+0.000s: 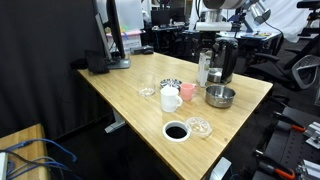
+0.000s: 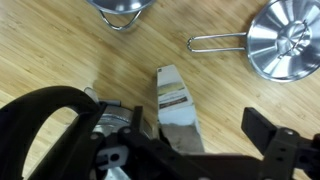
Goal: Move the box downwards on the table
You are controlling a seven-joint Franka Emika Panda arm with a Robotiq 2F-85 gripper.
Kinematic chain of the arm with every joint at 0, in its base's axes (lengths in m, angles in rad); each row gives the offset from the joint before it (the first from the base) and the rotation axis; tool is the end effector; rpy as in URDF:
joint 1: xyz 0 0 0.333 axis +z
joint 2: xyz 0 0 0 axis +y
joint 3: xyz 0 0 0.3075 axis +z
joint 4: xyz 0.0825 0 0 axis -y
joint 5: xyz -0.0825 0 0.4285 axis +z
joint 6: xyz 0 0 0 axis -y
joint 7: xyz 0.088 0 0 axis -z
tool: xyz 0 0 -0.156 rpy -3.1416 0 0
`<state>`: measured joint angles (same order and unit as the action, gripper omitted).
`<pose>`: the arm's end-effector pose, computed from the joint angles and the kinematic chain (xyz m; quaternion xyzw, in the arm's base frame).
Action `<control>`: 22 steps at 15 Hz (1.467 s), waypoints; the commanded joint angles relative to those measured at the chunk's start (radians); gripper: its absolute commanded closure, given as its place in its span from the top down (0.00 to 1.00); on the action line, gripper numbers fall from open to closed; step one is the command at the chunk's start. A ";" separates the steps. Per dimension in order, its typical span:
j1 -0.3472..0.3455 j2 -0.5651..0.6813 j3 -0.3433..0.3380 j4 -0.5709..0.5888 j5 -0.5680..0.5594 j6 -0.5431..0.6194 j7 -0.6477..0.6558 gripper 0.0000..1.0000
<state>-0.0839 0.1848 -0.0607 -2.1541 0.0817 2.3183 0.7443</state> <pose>0.5825 -0.0809 0.2242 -0.8903 0.4546 0.0167 0.0201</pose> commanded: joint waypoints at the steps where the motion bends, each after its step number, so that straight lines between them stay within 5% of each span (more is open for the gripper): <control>1: 0.013 0.024 -0.019 0.031 0.034 0.014 -0.006 0.90; 2: 0.013 0.026 -0.022 0.034 0.028 0.018 -0.006 0.79; 3: 0.012 0.027 -0.025 0.038 0.026 0.018 -0.006 0.83; 5: 0.011 0.026 -0.033 0.040 0.021 0.018 -0.006 0.75; 7: 0.010 0.025 -0.037 0.035 0.027 0.027 -0.006 0.50; 14: 0.018 0.017 -0.038 0.027 0.022 0.036 -0.001 0.02; 22: 0.053 -0.036 -0.035 0.028 -0.033 0.020 0.018 0.02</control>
<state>-0.0483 0.1783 -0.0872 -2.1229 0.0849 2.3324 0.7442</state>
